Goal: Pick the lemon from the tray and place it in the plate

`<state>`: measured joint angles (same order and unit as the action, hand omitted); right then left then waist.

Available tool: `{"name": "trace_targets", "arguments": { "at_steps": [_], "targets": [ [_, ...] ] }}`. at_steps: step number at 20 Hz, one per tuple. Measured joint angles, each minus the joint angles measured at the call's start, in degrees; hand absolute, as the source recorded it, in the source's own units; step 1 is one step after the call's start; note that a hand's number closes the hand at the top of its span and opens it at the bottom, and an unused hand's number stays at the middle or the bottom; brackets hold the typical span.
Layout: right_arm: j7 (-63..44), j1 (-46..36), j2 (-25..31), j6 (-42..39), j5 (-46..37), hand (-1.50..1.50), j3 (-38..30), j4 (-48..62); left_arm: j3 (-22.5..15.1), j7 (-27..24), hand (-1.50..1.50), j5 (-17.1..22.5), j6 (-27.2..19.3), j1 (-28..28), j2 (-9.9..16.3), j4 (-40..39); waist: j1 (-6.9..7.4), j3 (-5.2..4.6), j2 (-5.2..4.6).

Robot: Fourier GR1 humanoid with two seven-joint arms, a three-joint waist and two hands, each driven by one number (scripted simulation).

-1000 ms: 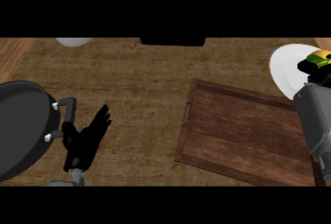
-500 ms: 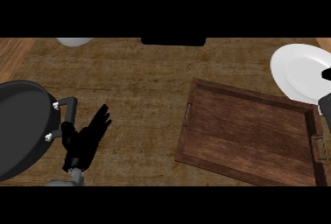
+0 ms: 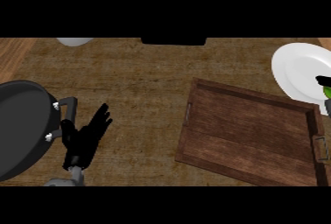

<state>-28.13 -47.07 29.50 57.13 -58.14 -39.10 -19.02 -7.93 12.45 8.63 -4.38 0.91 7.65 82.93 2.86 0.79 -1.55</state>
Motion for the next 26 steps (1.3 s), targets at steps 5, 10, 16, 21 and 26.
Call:
{"name": "trace_targets", "arguments": {
  "at_steps": [5, 10, 16, 21, 26],
  "targets": [
    [12.7, 1.2, -1.5, 0.9, 9.0, -1.5, -3.8, -5.8, 0.2, -0.5, 0.0, 0.0, 0.1, -0.3, 0.0, -0.3, -0.44, 0.06, 0.19],
    [24.6, 3.4, -2.5, 0.0, 20.2, -1.5, -8.7, -11.3, 0.5, -1.2, 0.0, -0.1, 0.1, -0.6, 0.0, -0.6, -0.93, -0.09, 0.48],
    [39.1, 7.9, -4.7, -9.3, 34.5, -1.5, -14.0, -15.8, 0.7, -1.9, 0.0, -0.4, -0.1, -1.2, -0.4, -0.8, -1.78, -0.31, 1.06],
    [48.3, 13.4, -7.4, -18.9, 42.2, -1.5, -15.4, -17.4, 1.9, -2.0, 0.0, -0.5, 0.1, -0.7, 0.1, -2.0, -2.5, -0.49, 1.48],
    [48.3, 19.5, -11.2, -23.6, 44.6, -1.5, -11.6, -23.1, 2.0, -0.8, 0.0, -0.6, 0.3, -1.9, 0.0, -0.6, -2.93, -0.63, 1.75]
  ]
}}
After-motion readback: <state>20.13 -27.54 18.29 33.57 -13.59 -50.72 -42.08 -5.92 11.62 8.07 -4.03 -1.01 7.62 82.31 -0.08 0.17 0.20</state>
